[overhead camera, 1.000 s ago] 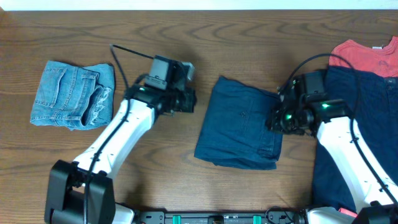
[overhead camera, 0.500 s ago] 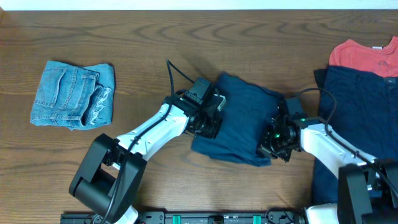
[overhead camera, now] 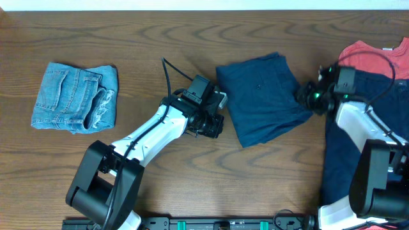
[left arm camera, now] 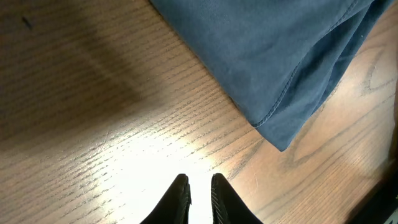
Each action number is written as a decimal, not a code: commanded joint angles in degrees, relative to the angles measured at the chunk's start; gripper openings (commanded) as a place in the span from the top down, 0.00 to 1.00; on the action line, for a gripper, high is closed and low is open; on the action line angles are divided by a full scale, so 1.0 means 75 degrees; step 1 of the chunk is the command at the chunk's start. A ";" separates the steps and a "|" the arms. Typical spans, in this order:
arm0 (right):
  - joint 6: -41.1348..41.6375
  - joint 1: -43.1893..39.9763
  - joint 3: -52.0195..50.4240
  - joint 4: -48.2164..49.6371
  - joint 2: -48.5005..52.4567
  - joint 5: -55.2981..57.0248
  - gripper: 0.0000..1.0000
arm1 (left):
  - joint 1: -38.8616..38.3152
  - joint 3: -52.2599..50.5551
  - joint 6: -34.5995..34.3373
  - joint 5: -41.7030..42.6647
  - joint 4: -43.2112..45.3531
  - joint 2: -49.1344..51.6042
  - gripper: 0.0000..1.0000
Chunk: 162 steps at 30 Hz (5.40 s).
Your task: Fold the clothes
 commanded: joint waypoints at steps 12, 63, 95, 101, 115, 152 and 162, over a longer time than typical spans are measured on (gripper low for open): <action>-0.0385 0.2702 -0.0341 -0.2929 0.0050 0.0396 0.91 | 0.0029 0.0239 0.0029 0.0131 0.0032 -0.0463 0.83; -0.2355 0.3229 0.0766 -0.3689 0.2020 0.0667 0.91 | 0.0863 0.0265 0.0035 -0.0361 -0.0603 -0.1539 0.71; -0.1116 0.2643 0.1105 -0.5957 -0.0297 0.0714 0.94 | 0.0055 -0.0064 0.0061 -0.0697 0.0271 0.0950 0.92; -0.0577 0.3121 -0.0283 -0.5502 -0.0003 0.0851 0.94 | 0.0315 -0.0064 0.0064 -0.1090 0.0268 0.1364 0.94; -0.1233 0.2261 -0.0758 -0.5555 0.0017 0.1786 0.92 | 0.1518 0.0326 0.0224 -0.1510 0.0020 0.1224 0.94; -0.2562 0.1521 0.1314 -0.3468 -0.0498 0.1186 0.99 | 0.1507 0.0723 -0.2678 -0.1105 0.0667 0.2486 0.94; -0.2130 0.2101 0.0685 -0.3048 0.0536 0.0979 0.99 | 0.3194 0.2407 -0.1565 0.0956 0.0376 0.1859 0.94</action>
